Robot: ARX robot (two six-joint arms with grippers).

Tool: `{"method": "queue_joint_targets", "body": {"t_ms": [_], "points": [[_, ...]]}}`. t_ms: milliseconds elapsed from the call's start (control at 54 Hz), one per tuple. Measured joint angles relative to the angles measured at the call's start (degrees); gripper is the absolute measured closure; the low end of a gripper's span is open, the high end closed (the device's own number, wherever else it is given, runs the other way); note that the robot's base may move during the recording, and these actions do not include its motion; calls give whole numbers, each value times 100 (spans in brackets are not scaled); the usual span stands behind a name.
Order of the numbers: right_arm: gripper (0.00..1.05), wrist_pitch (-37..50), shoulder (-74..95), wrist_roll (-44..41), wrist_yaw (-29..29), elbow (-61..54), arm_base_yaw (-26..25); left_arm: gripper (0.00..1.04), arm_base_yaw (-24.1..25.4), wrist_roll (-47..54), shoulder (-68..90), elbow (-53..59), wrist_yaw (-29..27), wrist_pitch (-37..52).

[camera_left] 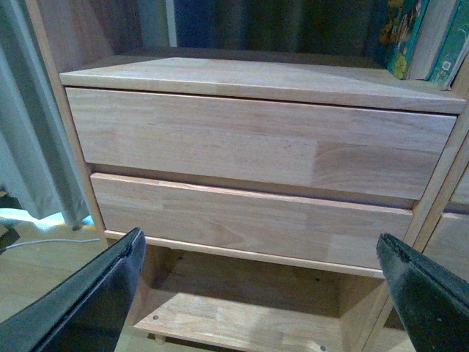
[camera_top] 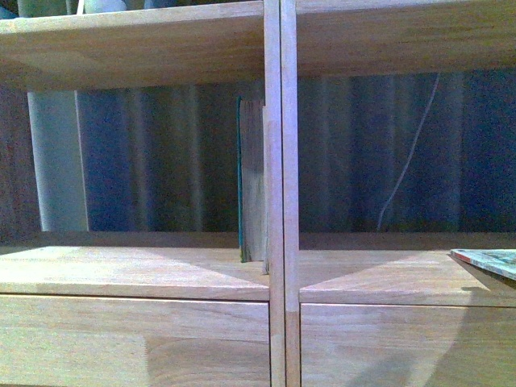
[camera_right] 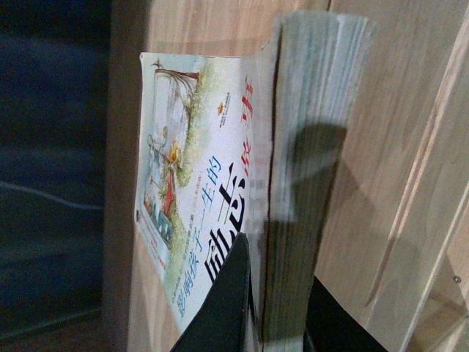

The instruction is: Organize books on shelf

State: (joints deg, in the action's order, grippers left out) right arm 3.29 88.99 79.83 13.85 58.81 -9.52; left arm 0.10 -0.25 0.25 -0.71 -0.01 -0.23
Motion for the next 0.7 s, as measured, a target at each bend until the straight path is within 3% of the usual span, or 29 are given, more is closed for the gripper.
{"method": "queue_joint_targets", "body": {"t_ms": [241, 704], "points": [[97, 85, -955, -476, -227, -682, -391, 7, 0, 0, 0, 0, 0, 0], [97, 122, -2863, -1340, -1305, -1139, -1447, 7, 0, 0, 0, 0, 0, 0]]}}
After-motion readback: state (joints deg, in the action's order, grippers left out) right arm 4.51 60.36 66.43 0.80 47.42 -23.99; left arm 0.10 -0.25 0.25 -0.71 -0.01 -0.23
